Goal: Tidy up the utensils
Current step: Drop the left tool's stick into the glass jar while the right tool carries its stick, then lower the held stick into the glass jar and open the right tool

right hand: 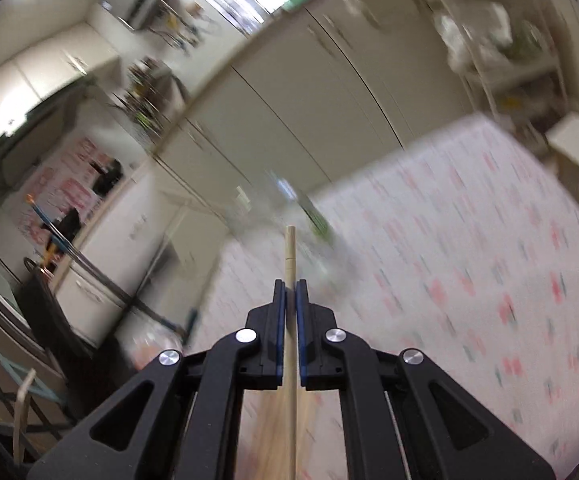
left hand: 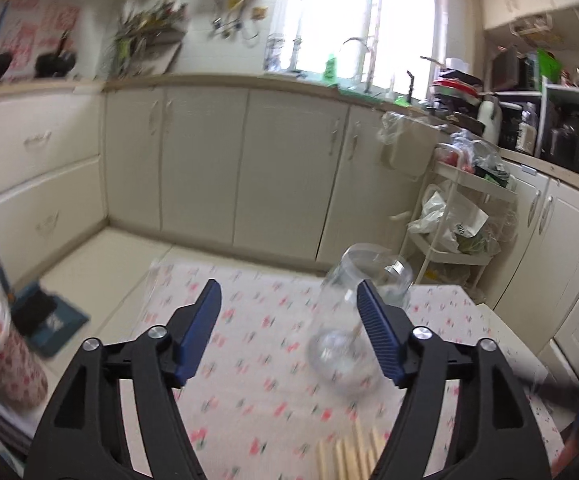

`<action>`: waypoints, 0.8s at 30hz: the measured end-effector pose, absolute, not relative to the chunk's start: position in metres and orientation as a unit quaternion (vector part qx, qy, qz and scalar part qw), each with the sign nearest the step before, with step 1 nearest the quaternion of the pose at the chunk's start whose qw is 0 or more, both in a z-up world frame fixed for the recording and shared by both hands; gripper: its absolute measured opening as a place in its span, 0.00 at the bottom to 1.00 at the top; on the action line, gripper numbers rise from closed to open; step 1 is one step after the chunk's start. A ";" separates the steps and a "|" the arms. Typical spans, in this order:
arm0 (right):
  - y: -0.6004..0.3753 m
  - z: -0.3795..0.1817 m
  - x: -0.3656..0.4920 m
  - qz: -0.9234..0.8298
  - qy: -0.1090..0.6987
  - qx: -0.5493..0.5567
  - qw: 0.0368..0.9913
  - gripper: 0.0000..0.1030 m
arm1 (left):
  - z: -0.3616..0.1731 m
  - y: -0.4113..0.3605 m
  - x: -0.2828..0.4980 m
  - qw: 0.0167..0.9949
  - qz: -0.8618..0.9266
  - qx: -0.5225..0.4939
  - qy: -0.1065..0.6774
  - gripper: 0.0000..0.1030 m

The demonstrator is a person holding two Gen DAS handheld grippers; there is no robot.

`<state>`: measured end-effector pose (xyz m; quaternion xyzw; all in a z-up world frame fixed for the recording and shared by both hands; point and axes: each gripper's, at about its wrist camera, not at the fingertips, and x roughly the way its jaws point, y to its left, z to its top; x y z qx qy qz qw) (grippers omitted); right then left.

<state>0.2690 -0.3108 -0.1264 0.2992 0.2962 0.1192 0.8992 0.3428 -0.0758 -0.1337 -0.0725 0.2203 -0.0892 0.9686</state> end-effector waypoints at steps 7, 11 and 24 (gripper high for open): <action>-0.298 -0.057 0.323 0.098 0.182 0.273 0.939 0.06 | -0.172 -0.045 0.331 0.958 -0.062 -0.115 0.255 0.70; -0.299 -0.032 0.346 0.074 0.125 0.252 0.957 0.06 | -0.182 -0.035 0.334 0.954 -0.059 -0.136 0.262 0.70; -0.287 -0.059 0.420 0.014 0.104 0.206 0.973 0.06 | -0.180 -0.040 0.333 0.954 -0.075 -0.143 0.253 0.74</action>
